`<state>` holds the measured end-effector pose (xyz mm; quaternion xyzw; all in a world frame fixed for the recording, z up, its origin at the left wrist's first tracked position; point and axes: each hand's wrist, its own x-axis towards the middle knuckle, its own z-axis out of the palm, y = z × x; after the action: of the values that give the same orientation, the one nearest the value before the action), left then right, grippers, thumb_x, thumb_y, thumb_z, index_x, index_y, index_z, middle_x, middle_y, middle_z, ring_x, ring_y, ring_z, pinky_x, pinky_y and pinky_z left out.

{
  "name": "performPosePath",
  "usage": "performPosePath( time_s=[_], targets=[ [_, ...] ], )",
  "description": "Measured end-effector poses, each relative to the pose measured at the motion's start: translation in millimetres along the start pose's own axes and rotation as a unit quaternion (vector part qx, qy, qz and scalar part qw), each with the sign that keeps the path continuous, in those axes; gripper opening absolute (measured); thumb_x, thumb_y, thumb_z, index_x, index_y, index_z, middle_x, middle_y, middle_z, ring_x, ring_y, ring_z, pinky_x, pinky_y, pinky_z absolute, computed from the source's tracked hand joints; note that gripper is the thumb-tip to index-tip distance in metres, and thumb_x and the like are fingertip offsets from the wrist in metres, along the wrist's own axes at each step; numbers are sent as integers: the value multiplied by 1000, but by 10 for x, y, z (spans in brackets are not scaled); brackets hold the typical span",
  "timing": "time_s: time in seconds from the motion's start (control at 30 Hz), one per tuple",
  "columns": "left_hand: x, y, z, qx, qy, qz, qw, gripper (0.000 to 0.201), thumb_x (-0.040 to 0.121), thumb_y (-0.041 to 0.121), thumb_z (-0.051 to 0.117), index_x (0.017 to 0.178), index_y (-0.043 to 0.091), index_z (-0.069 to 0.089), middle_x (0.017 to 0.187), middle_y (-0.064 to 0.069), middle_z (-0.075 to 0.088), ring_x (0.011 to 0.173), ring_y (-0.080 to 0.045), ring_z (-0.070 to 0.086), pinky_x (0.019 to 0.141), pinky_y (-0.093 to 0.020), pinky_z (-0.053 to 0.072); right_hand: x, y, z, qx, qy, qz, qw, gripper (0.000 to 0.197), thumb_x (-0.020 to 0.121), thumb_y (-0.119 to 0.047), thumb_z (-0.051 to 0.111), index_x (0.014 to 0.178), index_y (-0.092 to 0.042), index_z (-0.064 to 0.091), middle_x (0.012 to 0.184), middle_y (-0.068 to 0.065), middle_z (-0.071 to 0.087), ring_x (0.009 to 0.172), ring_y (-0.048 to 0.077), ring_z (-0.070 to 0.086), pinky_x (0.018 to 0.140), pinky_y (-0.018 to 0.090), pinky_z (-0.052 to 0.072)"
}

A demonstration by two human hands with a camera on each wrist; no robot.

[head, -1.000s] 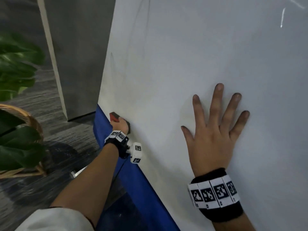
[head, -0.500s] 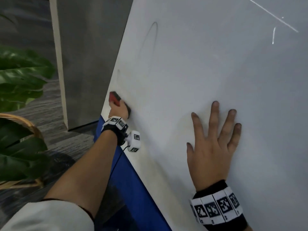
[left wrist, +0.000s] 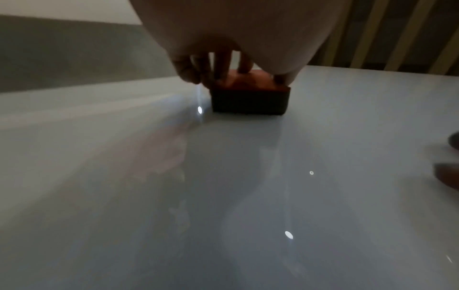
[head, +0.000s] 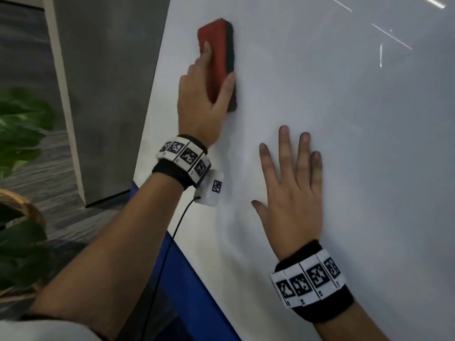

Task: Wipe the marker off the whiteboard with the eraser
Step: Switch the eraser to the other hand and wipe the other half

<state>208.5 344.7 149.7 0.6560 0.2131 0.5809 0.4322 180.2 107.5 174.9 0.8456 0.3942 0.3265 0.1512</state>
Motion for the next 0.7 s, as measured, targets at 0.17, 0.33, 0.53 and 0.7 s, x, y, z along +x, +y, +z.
performPosePath(
  time_s=[0.17, 0.33, 0.53, 0.7],
  targets=[
    [-17, -689, -169, 12, 52, -198, 979, 62, 99, 51, 53, 154, 25, 40, 144, -1, 58, 130, -23, 57, 112, -34, 43, -54, 76, -33, 16, -1, -19, 1000, 105, 72, -33, 90, 158, -13, 33, 170, 15, 2, 157, 38, -2, 128, 48, -1],
    [-636, -1614, -381, 95, -53, -503, 857, 62, 104, 46, 45, 156, 15, 32, 150, -22, 49, 134, -42, 49, 117, -43, 35, -51, 92, -24, -10, -27, -24, 999, 104, 75, -27, 88, 160, -12, 29, 170, 17, -3, 156, 39, -5, 127, 49, -3],
    [-743, -1147, -266, 100, -49, -478, 871, 60, 108, 35, 39, 160, 12, 20, 134, -18, 54, 133, -47, 47, 113, -45, 33, -28, 62, -21, -18, -41, -23, 999, 103, 80, -36, 83, 161, -11, 24, 170, 16, -7, 155, 40, -10, 126, 51, -8],
    [-492, -247, -101, 85, -13, -145, 986, 64, 104, 40, 50, 160, 21, 25, 129, -7, 57, 112, -25, 51, 98, -30, 37, -35, 64, -39, -8, -45, -18, 999, 103, 79, -36, 83, 161, -11, 25, 170, 15, -3, 156, 39, -7, 126, 50, -10]
  ],
)
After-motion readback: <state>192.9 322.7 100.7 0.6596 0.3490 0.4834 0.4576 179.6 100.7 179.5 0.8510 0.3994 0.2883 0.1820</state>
